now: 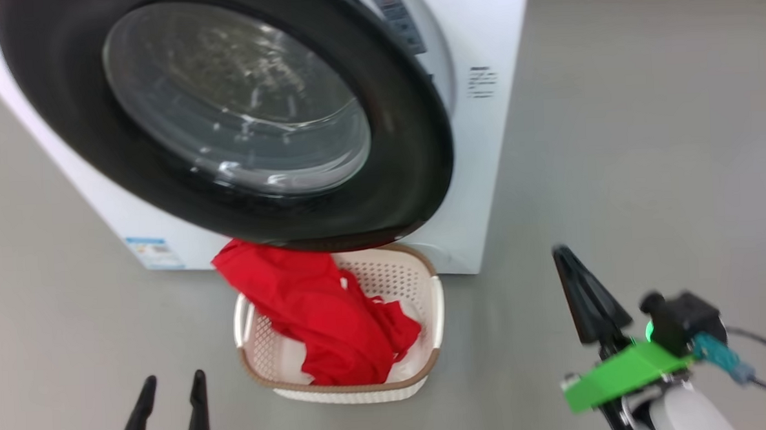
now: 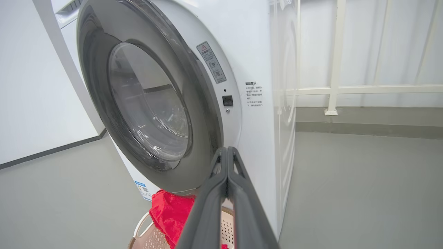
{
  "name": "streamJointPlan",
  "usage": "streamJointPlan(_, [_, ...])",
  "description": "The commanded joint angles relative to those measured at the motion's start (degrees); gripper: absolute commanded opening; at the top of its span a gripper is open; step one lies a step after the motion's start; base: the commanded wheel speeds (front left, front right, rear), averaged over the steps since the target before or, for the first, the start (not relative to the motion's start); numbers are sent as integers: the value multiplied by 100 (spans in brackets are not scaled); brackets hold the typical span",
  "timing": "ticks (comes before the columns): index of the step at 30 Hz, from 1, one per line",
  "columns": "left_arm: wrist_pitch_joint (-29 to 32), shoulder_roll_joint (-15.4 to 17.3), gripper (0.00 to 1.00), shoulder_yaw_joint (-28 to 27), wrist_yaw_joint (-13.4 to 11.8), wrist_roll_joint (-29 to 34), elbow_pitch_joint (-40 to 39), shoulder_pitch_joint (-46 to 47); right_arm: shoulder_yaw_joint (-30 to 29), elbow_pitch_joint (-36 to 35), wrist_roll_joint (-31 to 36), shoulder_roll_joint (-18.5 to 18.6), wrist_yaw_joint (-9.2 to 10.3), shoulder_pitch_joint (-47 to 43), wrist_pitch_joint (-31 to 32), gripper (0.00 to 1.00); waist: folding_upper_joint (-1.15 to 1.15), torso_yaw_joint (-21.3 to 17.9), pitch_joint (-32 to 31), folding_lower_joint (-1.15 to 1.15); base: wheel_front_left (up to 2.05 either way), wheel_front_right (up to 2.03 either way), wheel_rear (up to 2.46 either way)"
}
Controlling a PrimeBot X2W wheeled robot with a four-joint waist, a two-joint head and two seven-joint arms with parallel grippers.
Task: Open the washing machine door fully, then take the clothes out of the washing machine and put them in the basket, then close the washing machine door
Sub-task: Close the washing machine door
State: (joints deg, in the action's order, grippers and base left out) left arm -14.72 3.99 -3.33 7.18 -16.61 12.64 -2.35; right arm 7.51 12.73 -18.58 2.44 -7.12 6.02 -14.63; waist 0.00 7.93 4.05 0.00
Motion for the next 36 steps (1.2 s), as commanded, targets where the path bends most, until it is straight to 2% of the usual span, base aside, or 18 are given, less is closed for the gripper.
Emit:
streamJointPlan(1, [-28, 19, 100, -115, 31, 15, -132, 226, 234, -64, -52, 43, -36, 443, -37, 0, 0, 261, 137, 0, 0, 0, 0])
streamJointPlan(9, [-28, -77, 100, 172, 31, -155, -70, 533, 536, 242, 88, 46, -36, 1441, -37, 0, 0, 830, 667, 0, 0, 0, 0])
streamJointPlan(17, [-28, -107, 100, 441, 31, -394, 33, 953, 456, 511, 216, 121, -36, 2127, -37, 0, 0, 1253, 1259, 0, 0, 0, 0])
streamJointPlan(36, [-28, -111, 100, 839, 31, -901, 131, 1449, -111, 1004, 226, 99, -36, 3000, -37, 0, 0, 1548, 1892, 0, 0, 0, 0])
